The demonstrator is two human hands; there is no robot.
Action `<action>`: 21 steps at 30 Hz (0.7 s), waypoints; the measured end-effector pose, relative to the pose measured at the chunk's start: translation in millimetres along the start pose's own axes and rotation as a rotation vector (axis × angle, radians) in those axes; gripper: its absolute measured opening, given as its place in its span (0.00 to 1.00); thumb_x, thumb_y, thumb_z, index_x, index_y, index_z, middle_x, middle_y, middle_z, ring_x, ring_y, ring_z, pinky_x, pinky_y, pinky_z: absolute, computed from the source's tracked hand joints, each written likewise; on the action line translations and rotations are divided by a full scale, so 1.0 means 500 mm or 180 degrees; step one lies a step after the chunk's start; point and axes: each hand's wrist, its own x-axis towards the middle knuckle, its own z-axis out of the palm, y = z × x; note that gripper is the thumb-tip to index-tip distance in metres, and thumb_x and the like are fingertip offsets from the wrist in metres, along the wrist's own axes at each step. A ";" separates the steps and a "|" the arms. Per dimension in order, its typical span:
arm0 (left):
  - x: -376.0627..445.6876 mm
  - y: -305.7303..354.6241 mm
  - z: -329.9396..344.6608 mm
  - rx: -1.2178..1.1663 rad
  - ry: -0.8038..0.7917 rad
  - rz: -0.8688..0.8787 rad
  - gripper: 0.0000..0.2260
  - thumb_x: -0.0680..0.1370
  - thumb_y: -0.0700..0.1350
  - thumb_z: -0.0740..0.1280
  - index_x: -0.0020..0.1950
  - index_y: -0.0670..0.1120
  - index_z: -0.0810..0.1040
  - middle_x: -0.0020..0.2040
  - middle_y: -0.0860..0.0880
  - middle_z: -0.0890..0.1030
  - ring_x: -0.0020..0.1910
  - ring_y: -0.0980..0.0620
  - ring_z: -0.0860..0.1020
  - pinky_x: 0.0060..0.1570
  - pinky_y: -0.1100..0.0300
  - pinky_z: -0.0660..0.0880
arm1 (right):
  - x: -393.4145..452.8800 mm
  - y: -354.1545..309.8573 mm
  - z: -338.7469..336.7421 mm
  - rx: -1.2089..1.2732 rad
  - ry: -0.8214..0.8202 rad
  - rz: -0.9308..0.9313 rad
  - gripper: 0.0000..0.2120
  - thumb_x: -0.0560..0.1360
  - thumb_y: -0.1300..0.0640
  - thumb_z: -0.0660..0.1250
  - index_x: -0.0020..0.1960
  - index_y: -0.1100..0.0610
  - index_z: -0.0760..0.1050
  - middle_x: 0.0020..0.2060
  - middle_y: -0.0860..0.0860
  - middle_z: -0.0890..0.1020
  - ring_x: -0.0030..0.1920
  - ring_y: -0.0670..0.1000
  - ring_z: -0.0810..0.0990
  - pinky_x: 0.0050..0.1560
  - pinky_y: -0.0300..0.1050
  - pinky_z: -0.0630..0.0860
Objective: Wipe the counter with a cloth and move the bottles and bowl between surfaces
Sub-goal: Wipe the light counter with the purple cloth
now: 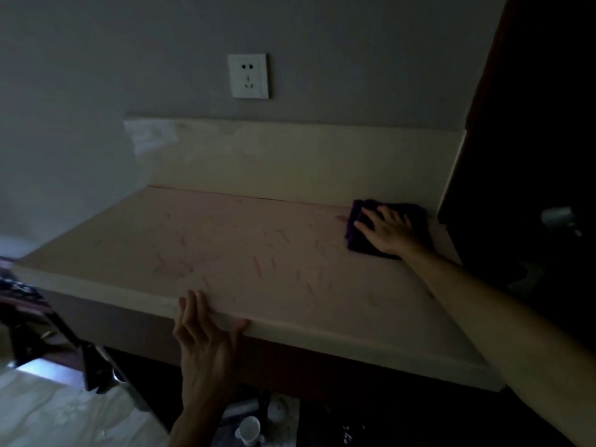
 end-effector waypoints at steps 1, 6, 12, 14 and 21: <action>0.003 -0.002 0.000 0.0053 0.0028 0.0041 0.41 0.82 0.64 0.42 0.76 0.27 0.53 0.75 0.28 0.56 0.75 0.28 0.55 0.73 0.39 0.58 | 0.015 -0.008 0.003 -0.0032 0.0041 0.0012 0.32 0.77 0.31 0.43 0.78 0.43 0.52 0.78 0.53 0.54 0.77 0.57 0.52 0.76 0.60 0.48; 0.009 0.003 -0.011 0.0080 -0.0143 -0.0012 0.43 0.81 0.66 0.43 0.75 0.27 0.56 0.75 0.29 0.58 0.75 0.29 0.56 0.74 0.42 0.56 | -0.039 -0.039 0.006 -0.0046 -0.0122 0.0040 0.33 0.77 0.31 0.41 0.79 0.44 0.46 0.80 0.51 0.49 0.79 0.55 0.47 0.76 0.61 0.42; 0.014 -0.019 -0.045 0.0595 -0.0850 0.0487 0.37 0.82 0.62 0.32 0.80 0.41 0.60 0.78 0.30 0.55 0.79 0.30 0.50 0.76 0.37 0.50 | -0.264 -0.157 0.033 0.0027 -0.0188 -0.0648 0.33 0.77 0.32 0.39 0.79 0.42 0.43 0.80 0.48 0.45 0.79 0.50 0.43 0.77 0.59 0.40; 0.021 -0.041 -0.076 0.0421 -0.0693 0.0784 0.31 0.83 0.61 0.44 0.80 0.45 0.58 0.75 0.34 0.63 0.75 0.34 0.59 0.75 0.36 0.55 | -0.322 -0.195 0.043 -0.0064 -0.0180 -0.0789 0.33 0.76 0.31 0.38 0.78 0.41 0.41 0.79 0.46 0.44 0.79 0.49 0.41 0.77 0.59 0.39; 0.133 -0.211 -0.114 0.0067 -0.0259 0.1347 0.34 0.81 0.65 0.49 0.65 0.36 0.71 0.66 0.37 0.72 0.68 0.38 0.67 0.72 0.41 0.59 | -0.324 -0.265 0.054 -0.0103 -0.0098 -0.0443 0.32 0.76 0.31 0.37 0.78 0.41 0.43 0.79 0.45 0.44 0.79 0.47 0.41 0.77 0.57 0.40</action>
